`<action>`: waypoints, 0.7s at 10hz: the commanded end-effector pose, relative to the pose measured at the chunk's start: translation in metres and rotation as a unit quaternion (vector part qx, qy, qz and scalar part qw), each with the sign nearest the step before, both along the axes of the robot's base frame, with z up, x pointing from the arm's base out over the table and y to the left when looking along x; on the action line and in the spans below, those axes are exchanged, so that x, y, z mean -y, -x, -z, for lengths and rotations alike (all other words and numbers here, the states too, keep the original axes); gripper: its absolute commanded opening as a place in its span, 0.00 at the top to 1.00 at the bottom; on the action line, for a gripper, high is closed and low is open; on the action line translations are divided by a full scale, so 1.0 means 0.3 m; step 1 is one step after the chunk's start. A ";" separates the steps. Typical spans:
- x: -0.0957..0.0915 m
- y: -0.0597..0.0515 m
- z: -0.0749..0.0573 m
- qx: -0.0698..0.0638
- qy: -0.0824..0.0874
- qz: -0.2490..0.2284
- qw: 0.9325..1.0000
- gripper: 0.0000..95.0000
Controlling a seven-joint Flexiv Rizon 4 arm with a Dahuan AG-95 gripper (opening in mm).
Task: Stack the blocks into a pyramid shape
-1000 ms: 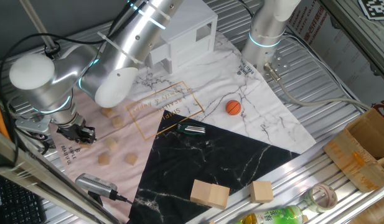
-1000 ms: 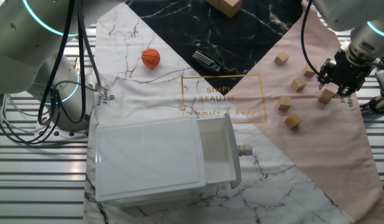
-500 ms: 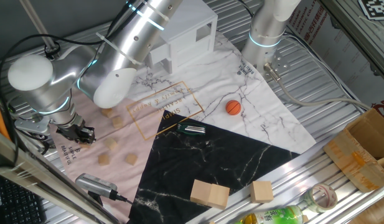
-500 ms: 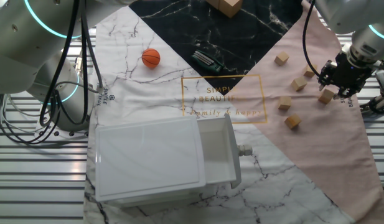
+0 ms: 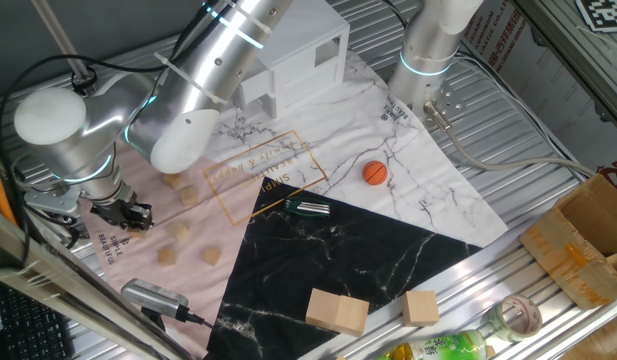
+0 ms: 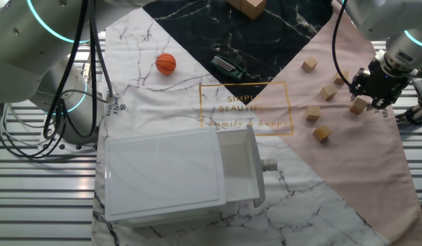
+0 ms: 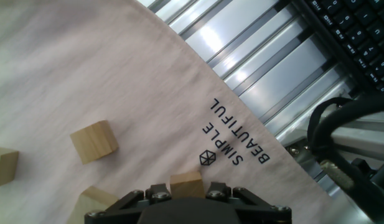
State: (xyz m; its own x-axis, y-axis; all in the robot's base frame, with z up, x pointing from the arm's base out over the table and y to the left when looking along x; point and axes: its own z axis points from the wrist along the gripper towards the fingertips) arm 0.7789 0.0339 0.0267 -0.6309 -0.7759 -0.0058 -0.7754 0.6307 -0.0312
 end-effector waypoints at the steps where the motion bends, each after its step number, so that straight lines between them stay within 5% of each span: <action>1: 0.001 0.003 0.004 0.001 -0.001 0.000 1.000 0.60; 7: 0.004 0.006 0.009 0.002 -0.018 0.002 1.000 0.60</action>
State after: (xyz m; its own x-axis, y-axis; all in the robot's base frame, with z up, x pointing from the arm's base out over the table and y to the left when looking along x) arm 0.7760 0.0323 0.0245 -0.6336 -0.7727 -0.0387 -0.7729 0.6344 -0.0112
